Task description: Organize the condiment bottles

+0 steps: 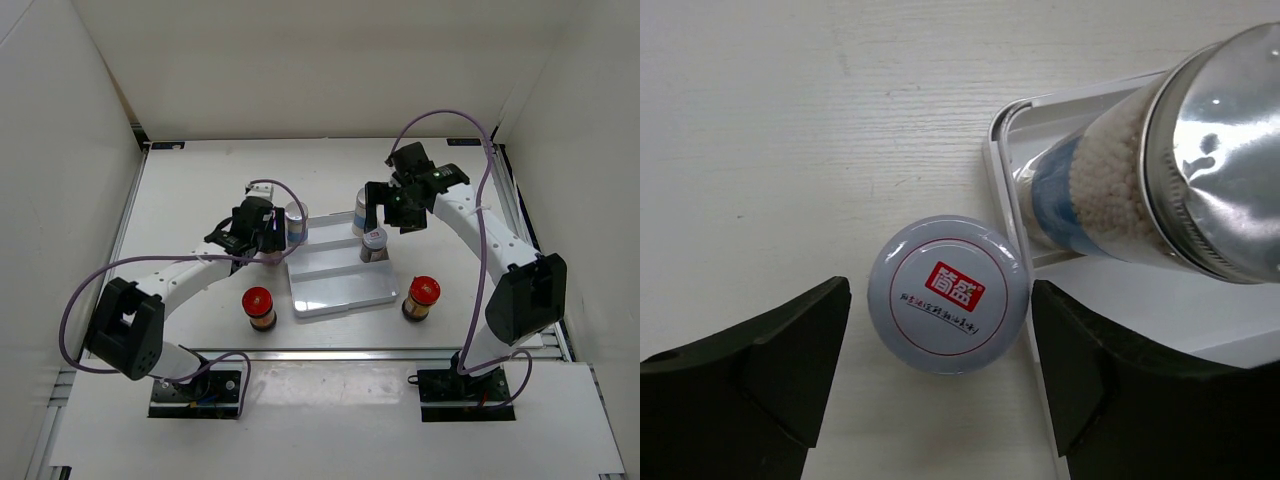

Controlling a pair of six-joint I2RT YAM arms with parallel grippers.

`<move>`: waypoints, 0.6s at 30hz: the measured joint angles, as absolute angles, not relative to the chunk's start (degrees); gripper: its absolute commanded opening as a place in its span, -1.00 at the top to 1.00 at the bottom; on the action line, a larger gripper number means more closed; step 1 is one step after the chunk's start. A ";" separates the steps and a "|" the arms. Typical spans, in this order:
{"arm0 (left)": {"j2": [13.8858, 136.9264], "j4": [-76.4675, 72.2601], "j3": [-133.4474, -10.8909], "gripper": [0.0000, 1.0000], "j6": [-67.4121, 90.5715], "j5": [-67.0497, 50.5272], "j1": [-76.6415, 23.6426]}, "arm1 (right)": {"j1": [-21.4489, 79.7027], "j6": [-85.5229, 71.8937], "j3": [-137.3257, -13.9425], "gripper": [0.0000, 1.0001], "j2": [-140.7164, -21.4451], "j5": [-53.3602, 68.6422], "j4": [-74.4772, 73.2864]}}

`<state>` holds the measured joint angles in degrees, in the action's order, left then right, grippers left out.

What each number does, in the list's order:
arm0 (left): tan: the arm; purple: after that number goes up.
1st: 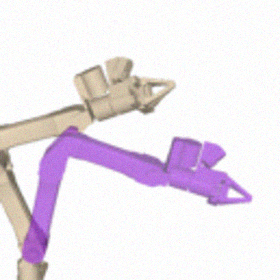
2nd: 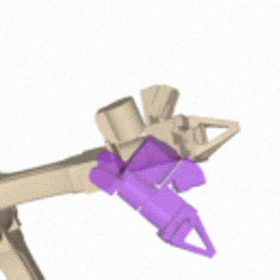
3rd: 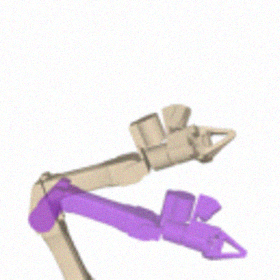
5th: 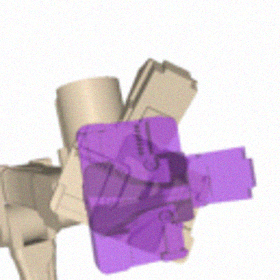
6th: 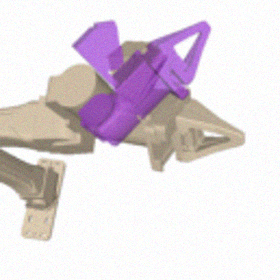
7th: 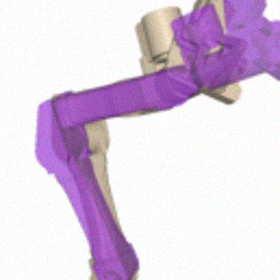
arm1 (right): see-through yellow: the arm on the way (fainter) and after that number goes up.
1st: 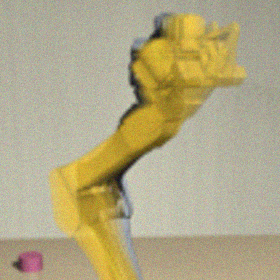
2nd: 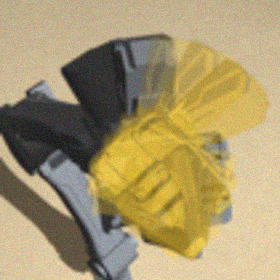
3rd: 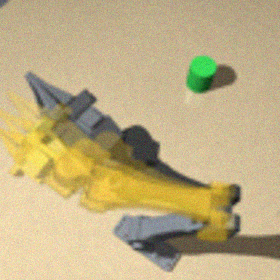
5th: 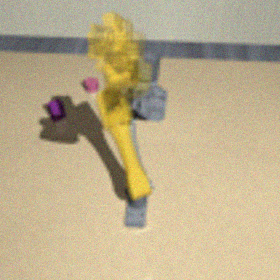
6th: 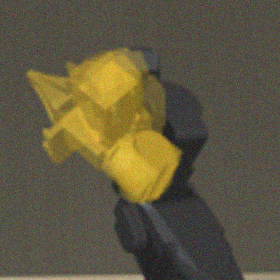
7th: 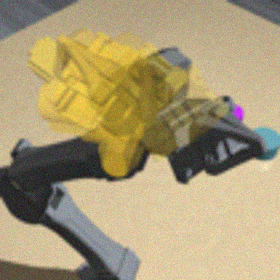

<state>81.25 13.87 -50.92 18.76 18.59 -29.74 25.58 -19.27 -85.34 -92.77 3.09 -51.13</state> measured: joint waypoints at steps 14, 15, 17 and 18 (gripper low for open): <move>81.54 12.19 -50.13 0.76 13.96 12.86 -29.19 | 25.58 -19.11 -83.59 -1.00 -92.40 3.66 -51.27; 81.36 12.58 -50.17 0.79 13.98 12.91 -29.19 | 25.58 -19.09 -83.42 -1.00 -92.40 3.66 -51.33; 80.66 14.26 -50.26 0.79 14.02 13.10 -29.26 | 25.58 -19.11 -83.29 -1.00 -92.40 3.66 -51.29; 80.07 15.40 -50.26 0.79 14.00 13.26 -29.30 | 25.58 -19.09 -83.07 -1.00 -92.27 3.66 -51.09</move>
